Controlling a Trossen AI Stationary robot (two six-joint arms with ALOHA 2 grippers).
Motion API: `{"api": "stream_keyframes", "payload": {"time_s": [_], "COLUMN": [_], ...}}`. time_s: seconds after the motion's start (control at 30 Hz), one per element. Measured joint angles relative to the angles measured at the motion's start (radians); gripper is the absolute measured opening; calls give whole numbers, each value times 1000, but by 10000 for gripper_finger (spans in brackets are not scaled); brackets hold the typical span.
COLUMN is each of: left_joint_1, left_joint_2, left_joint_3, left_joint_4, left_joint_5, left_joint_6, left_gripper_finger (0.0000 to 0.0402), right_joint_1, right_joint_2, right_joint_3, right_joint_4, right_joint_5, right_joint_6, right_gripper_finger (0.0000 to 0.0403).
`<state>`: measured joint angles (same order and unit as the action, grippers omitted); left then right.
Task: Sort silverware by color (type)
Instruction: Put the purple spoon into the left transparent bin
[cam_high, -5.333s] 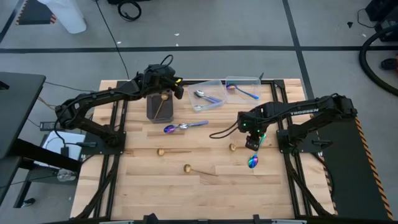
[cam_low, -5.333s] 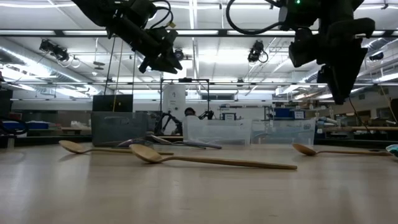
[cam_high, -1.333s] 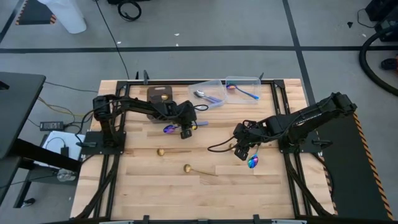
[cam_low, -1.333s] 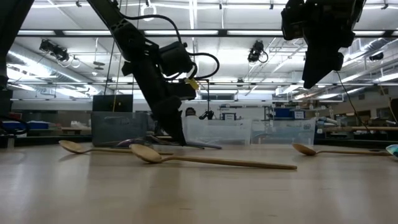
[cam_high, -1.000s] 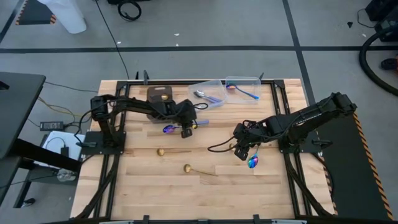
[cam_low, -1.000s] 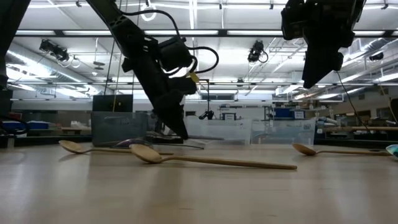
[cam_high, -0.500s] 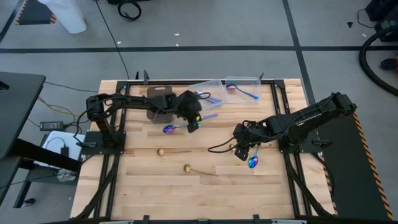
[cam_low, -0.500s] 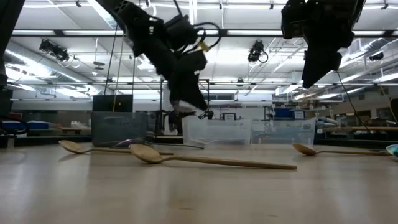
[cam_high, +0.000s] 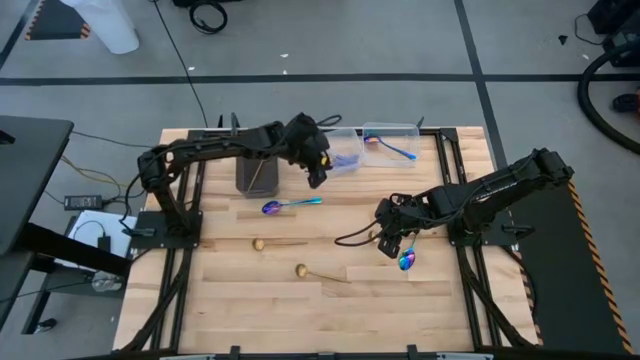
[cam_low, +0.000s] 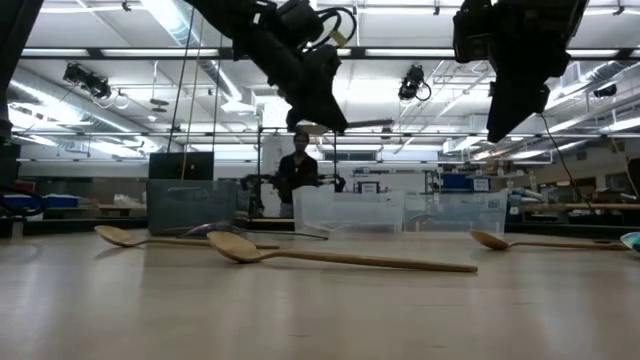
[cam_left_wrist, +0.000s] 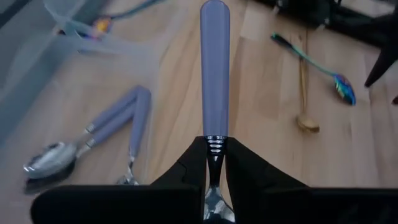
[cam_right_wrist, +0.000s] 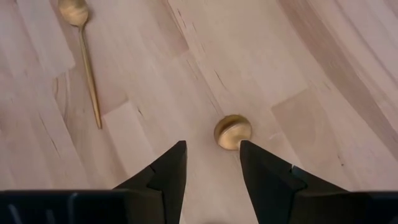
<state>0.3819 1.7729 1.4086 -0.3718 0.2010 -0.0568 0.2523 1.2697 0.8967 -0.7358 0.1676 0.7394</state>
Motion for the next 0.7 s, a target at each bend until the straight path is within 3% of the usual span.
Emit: {"api": "stream_keyframes", "payload": {"time_s": [0.7], "left_joint_1": [64], "left_joint_2": [0], "left_joint_3": [43], "left_joint_4": [-24], "left_joint_5": [14], "left_joint_6": [15], "left_gripper_finger": [48], "right_joint_1": [0], "right_joint_2": [0], "right_joint_3": [0], "right_joint_4": [3], "right_joint_5": [15], "right_joint_6": [25], "right_gripper_finger": [144]}}
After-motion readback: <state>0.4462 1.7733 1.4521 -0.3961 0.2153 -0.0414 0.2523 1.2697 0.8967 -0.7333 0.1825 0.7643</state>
